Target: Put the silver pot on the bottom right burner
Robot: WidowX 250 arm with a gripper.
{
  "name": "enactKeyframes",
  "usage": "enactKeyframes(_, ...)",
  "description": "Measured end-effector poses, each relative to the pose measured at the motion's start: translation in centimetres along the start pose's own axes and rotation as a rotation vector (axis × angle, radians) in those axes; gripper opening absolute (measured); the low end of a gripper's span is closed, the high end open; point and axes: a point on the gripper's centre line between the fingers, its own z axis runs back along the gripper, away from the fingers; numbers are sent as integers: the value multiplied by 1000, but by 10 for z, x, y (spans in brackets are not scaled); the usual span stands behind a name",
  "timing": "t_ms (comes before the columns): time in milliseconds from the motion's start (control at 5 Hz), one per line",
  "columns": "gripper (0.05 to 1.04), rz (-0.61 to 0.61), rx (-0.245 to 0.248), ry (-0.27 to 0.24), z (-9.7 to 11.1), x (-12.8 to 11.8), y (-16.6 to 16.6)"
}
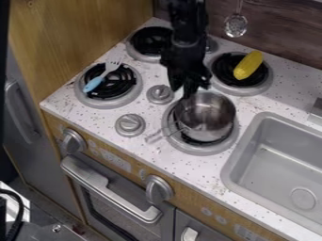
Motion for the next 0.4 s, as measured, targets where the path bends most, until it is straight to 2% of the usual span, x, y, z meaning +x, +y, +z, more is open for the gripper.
enactKeyframes(200, 837, 27, 35, -26, 29, 5, 11)
enactKeyframes(400, 1003, 58, 44, -49, 42, 5, 17)
